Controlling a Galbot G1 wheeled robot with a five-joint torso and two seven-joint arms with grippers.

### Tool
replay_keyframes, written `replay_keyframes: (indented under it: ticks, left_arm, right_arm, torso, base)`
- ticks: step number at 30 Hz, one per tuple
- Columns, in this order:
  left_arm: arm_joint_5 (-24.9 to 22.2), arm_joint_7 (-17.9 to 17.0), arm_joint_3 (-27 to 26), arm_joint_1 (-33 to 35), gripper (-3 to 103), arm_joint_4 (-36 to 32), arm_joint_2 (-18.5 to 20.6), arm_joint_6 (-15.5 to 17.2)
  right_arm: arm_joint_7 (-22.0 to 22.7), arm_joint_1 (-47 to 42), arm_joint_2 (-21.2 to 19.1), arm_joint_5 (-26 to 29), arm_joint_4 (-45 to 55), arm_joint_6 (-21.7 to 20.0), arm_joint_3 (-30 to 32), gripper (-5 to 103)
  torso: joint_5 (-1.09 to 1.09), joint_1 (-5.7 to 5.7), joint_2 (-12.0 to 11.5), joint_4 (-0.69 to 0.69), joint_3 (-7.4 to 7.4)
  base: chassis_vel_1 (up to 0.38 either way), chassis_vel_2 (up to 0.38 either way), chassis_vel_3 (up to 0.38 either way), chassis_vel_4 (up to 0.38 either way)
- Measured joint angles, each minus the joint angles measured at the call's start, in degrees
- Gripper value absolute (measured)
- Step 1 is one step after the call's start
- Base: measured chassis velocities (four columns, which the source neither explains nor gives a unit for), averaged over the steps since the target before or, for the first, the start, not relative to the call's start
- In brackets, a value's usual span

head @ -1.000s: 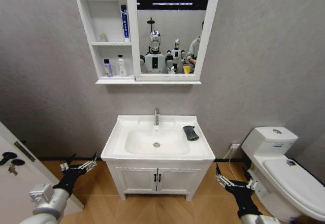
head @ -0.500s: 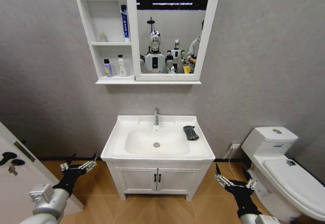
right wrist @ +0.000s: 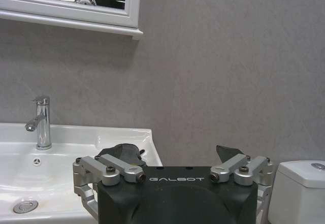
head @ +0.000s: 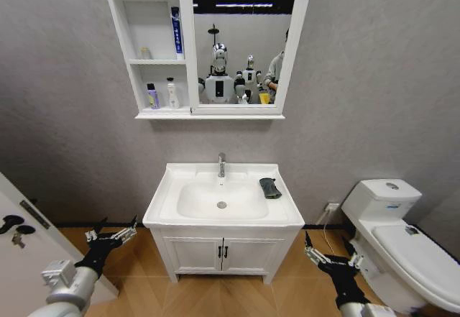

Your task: Move facial cleanser and shampoo from washbasin to cabinet, then wipe washbasin with towel.

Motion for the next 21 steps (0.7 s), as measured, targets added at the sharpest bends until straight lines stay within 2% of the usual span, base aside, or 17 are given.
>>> replay_keyframes:
  ticks: [9,15,16,17,18,21]
  left_arm:
    - [0.00,0.00,0.00,0.00,100,0.00,0.00,0.00]
    - [0.00,0.01,0.00,0.00,100,-0.01,0.00,0.00]
    - [0.00,-0.01,0.00,0.00,100,0.00,0.00,0.00]
    - [0.00,-0.01,0.00,0.00,100,0.00,0.00,0.00]
    - [0.00,0.00,0.00,0.00,100,-0.01,-0.01,0.00]
    - [0.00,0.03,0.00,0.00,100,-0.01,0.00,0.00]
  right_arm:
    - [0.00,0.00,-0.02,0.03,-0.03,-0.01,0.00,100]
    - [0.01,0.01,-0.02,0.03,-0.05,-0.01,0.01,100]
    - [0.00,0.01,-0.02,0.03,-0.05,-0.01,0.01,100]
    - [0.00,0.01,-0.02,0.03,-0.05,-0.01,0.01,100]
    - [0.01,0.02,-0.02,0.03,-0.05,-0.01,0.01,100]
    - [0.01,0.02,-0.02,0.03,-0.06,-0.01,0.01,100]
  torso:
    - [0.00,-0.01,0.00,0.00,0.00]
    - [0.03,-0.02,0.01,-0.01,0.00]
    - [-0.06,-0.02,0.00,0.01,0.00]
    - [-0.06,-0.02,0.00,0.01,0.00]
    - [0.03,-0.02,0.01,0.00,-0.01]
    - [0.01,-0.01,0.00,-0.01,0.00]
  base:
    - [0.129,-0.119,-0.117,0.132]
    - [0.228,-0.223,-0.235,0.225]
    - [0.250,-0.271,-0.235,0.268]
    - [0.250,-0.271,-0.235,0.268]
    - [0.292,-0.282,-0.272,0.288]
    - [0.298,-0.294,-0.315,0.318]
